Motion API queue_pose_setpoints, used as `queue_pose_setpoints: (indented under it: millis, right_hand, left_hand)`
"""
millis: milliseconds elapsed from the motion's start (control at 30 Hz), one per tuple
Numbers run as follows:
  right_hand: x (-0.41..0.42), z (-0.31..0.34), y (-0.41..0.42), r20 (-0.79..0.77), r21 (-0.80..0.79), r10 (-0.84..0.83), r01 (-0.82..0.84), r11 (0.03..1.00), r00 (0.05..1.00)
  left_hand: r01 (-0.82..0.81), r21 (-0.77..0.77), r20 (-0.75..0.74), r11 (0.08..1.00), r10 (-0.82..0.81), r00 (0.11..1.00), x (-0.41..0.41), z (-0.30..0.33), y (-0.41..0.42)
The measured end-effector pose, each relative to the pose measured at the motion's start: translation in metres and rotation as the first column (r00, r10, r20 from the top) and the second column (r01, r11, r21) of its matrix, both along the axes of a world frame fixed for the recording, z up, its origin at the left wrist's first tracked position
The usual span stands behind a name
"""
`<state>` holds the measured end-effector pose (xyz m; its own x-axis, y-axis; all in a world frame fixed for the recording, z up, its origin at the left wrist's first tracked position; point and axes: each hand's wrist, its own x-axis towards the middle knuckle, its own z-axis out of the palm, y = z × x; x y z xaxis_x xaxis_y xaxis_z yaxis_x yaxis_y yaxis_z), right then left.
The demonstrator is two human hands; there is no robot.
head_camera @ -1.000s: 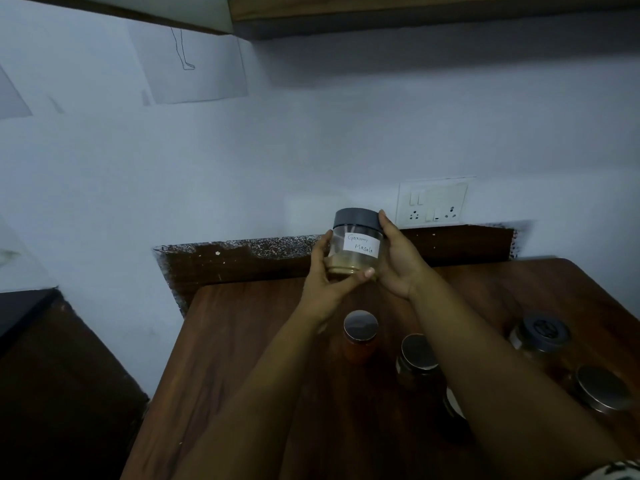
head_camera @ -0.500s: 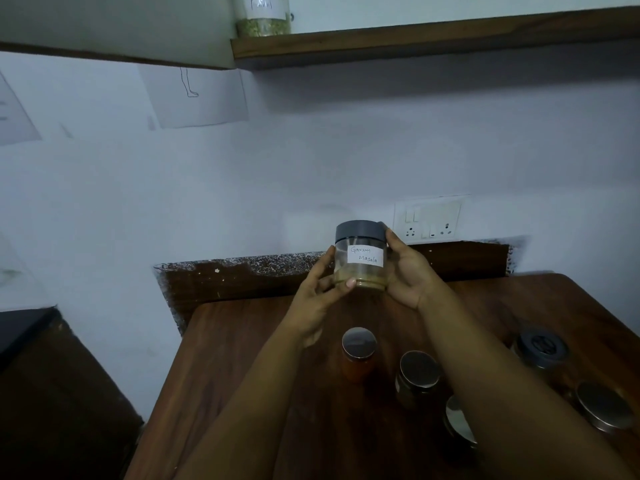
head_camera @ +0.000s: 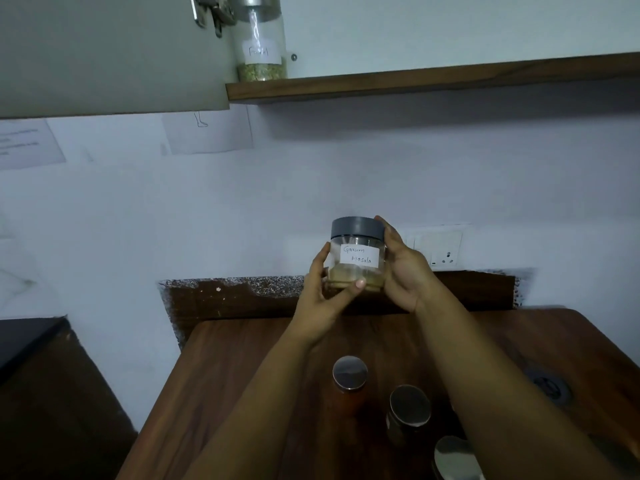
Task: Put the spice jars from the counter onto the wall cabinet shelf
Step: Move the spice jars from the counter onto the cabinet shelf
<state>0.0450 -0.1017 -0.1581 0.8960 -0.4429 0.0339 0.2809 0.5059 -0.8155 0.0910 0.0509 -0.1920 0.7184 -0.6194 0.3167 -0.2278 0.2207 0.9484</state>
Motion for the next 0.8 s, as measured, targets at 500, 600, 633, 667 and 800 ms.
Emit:
queue_pose_setpoints:
  millis: [500,600,633,667,800]
  right_hand:
    - [-0.041,0.233,-0.019,0.293,-0.683,0.188,0.068,0.727,0.937]
    - [-0.025,0.269,-0.026,0.338,-0.715,0.160,0.142,0.685,0.928]
    - [-0.018,0.279,-0.028,0.353,-0.722,0.143,0.172,0.670,0.925]
    - [-0.011,0.288,-0.030,0.364,-0.727,0.126,0.197,0.658,0.923]
    - [0.019,0.305,-0.043,0.291,-0.786,0.060,0.203,0.584,0.955]
  left_hand:
    - [-0.254,-0.177,0.541,0.951,0.309,0.782,-0.008,0.201,-0.019]
    - [-0.321,-0.213,0.556,0.923,0.385,0.737,0.007,0.238,-0.026]
    - [-0.343,-0.215,0.562,0.914,0.403,0.722,0.014,0.248,-0.030]
    - [-0.374,-0.214,0.579,0.902,0.426,0.696,0.021,0.255,-0.035]
    - [-0.549,-0.152,0.721,0.822,0.472,0.507,0.054,0.273,-0.055]
